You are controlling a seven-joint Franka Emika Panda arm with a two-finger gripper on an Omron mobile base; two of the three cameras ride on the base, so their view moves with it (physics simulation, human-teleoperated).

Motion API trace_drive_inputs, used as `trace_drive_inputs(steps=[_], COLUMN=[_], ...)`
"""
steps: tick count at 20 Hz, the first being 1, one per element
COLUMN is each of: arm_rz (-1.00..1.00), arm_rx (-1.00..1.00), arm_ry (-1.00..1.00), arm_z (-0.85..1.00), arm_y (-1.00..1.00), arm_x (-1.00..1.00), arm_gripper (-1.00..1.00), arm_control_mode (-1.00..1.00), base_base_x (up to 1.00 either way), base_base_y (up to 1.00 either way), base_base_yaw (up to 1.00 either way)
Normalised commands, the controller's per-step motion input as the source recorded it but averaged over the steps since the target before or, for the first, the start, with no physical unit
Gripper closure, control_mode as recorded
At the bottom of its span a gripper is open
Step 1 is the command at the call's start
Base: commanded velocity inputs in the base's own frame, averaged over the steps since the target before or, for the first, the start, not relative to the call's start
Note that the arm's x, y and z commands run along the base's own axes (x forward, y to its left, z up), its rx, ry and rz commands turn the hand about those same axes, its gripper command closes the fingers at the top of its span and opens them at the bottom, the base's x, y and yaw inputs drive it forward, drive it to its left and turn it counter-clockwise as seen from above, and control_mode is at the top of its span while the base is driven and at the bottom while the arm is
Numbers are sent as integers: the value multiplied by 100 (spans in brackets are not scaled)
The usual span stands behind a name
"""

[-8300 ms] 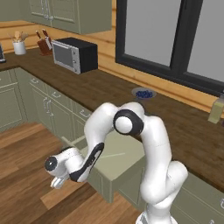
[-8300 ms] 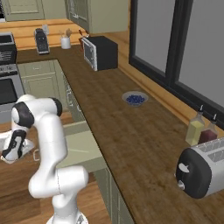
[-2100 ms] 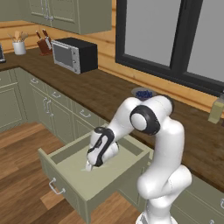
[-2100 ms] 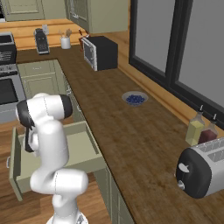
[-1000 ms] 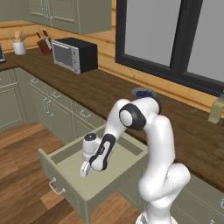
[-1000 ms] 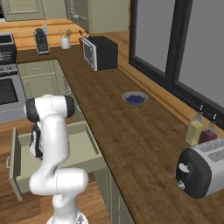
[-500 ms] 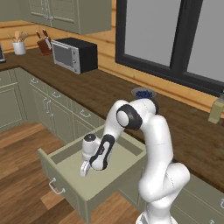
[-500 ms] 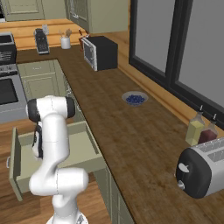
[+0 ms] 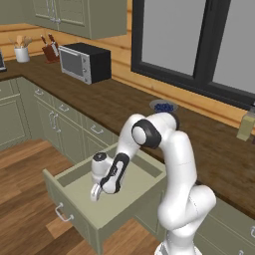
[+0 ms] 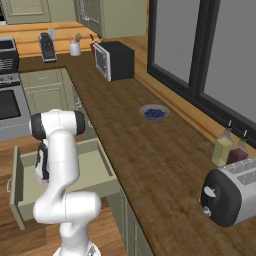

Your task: Take a straw from the drawer in front and place it inside the glass cup on the dining counter.

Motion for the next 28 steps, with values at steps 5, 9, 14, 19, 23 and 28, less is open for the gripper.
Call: trace_drive_inputs(steps=[5,9,14,19,23,28], arm_rz=[0,0,0,0,0,0], arm_rx=[-1,0,0,0,0,3], arm_ry=[0,0,0,0,0,0], arm_z=[-26,-14,0,8,26,68], arm_y=[0,0,0,0,0,0], arm_x=[0,0,0,0,0,-3], arm_gripper=[100,100,100,100,100,100], arm_control_mode=[-100,-100,-100,-100,-100,-100], base_base_x=[0,0,0,0,0,0], base_base_y=[0,0,0,0,0,0], base_base_yaw=[0,0,0,0,0,0])
